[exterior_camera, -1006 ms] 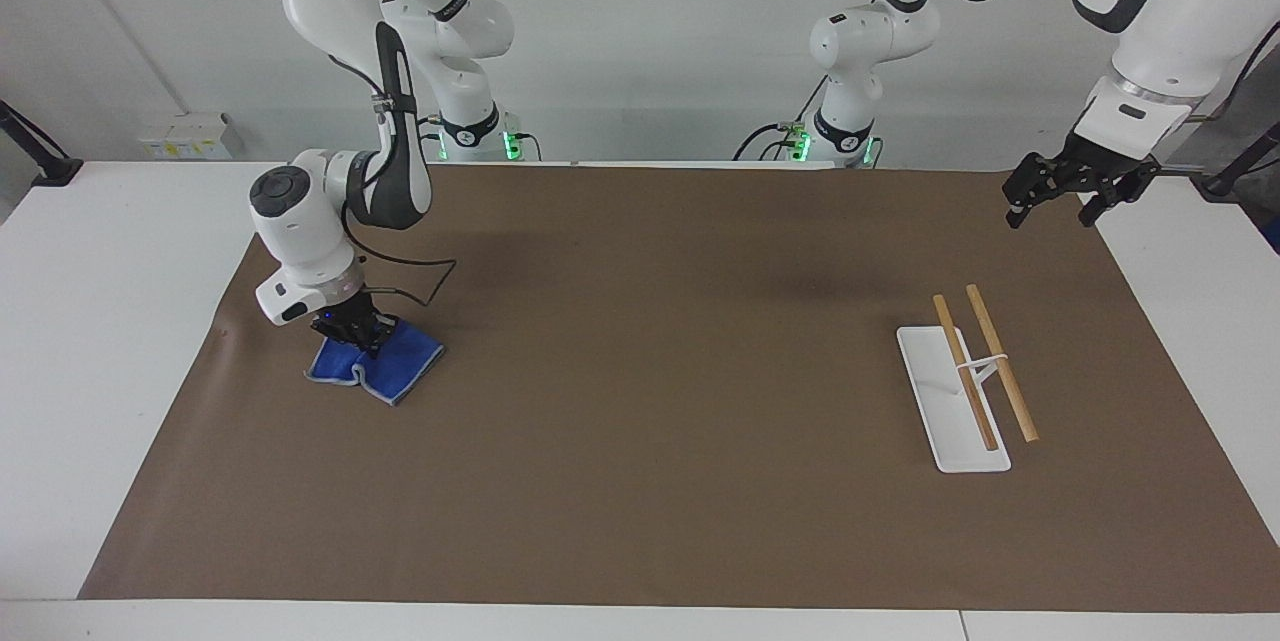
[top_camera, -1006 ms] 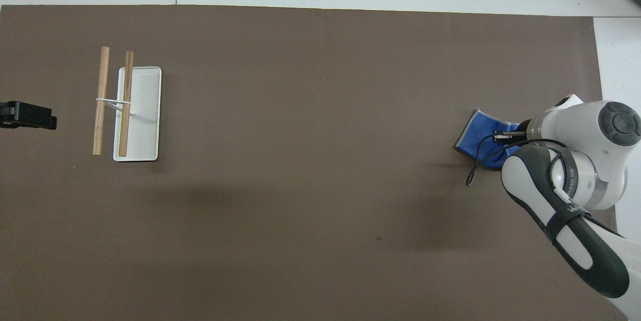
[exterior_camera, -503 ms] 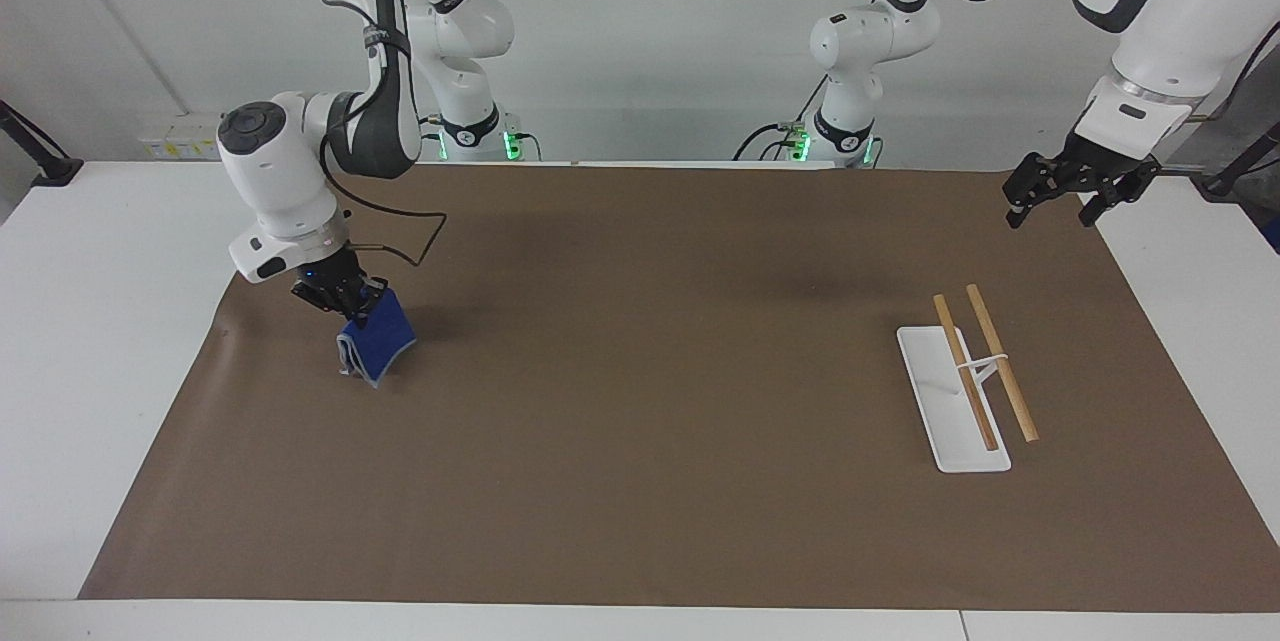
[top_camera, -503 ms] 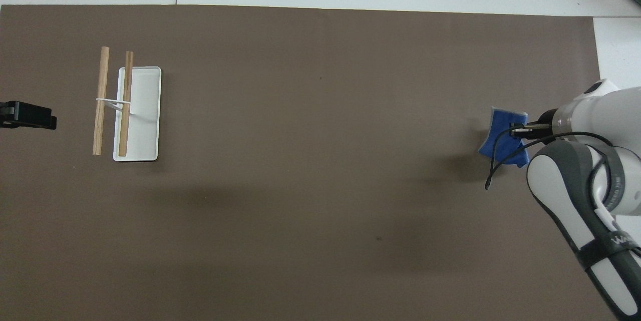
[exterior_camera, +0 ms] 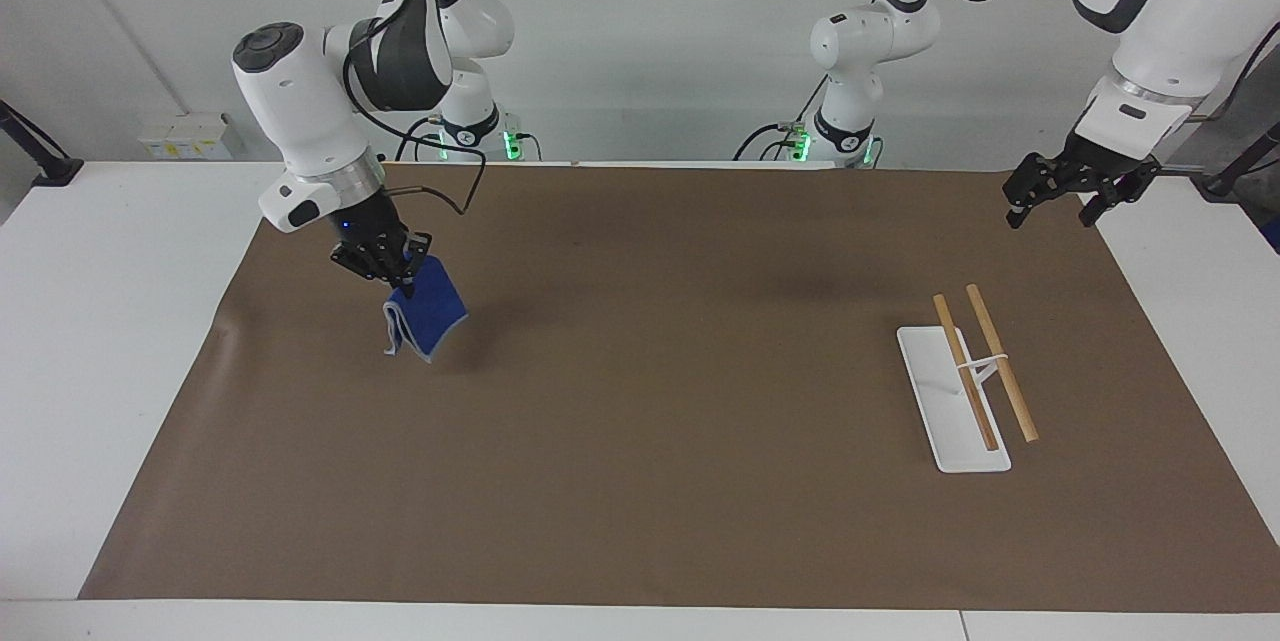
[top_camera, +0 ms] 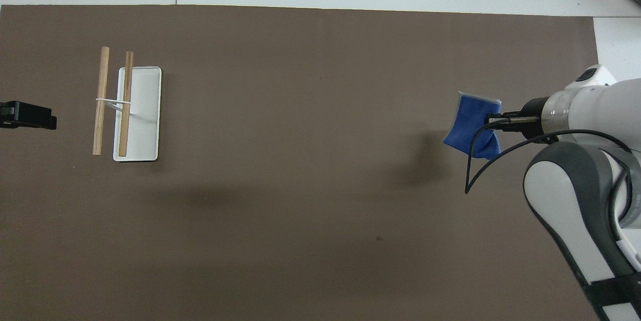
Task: Right arm passes towel to left arm to hang
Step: 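Lift the blue towel with the right gripper toward the table center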
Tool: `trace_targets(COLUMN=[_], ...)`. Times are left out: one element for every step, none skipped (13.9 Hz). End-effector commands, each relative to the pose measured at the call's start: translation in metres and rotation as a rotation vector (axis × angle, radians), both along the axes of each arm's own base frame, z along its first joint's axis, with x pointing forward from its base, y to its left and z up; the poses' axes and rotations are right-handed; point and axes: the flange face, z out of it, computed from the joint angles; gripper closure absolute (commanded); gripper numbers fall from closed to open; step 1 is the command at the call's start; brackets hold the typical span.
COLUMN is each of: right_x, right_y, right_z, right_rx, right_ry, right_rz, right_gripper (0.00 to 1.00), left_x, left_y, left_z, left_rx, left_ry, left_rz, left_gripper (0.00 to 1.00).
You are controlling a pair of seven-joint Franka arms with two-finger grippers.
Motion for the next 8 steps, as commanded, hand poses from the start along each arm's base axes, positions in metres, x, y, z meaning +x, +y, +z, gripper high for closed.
trace_targets(right_x=[-0.006, -0.006, -0.006, -0.007, -0.008, -0.010, -0.012, -0.013], right_y=[0.027, 0.038, 0.048, 0.065, 0.078, 0.096, 0.112, 0.123], right_z=[0.019, 0.024, 0.027, 0.035, 0.042, 0.051, 0.055, 0.060], right_rx=[0.096, 0.136, 0.173, 0.210, 0.239, 0.271, 0.295, 0.329], right_ry=[-0.007, 0.001, 0.015, 0.026, 0.036, 0.043, 0.053, 0.064], right_rz=[-0.029, -0.070, -0.109, -0.127, -0.152, -0.173, -0.188, -0.211], right_gripper=[1.00, 1.00, 1.00, 1.00, 1.00, 1.00, 1.00, 1.00], left_x=[-0.006, -0.006, -0.006, -0.006, -0.006, -0.006, -0.006, -0.006], left_y=[0.001, 0.001, 0.001, 0.001, 0.001, 0.001, 0.001, 0.001], left_z=[0.001, 0.001, 0.001, 0.001, 0.001, 0.001, 0.001, 0.001], left_rx=[0.022, 0.022, 0.022, 0.022, 0.022, 0.022, 0.022, 0.022], left_ry=[-0.009, -0.009, -0.009, -0.009, -0.009, -0.010, -0.009, -0.009], left_rz=[-0.004, -0.004, -0.004, -0.004, -0.004, -0.005, -0.004, -0.004], left_gripper=[0.00, 0.00, 0.00, 0.00, 0.00, 0.00, 0.00, 0.00])
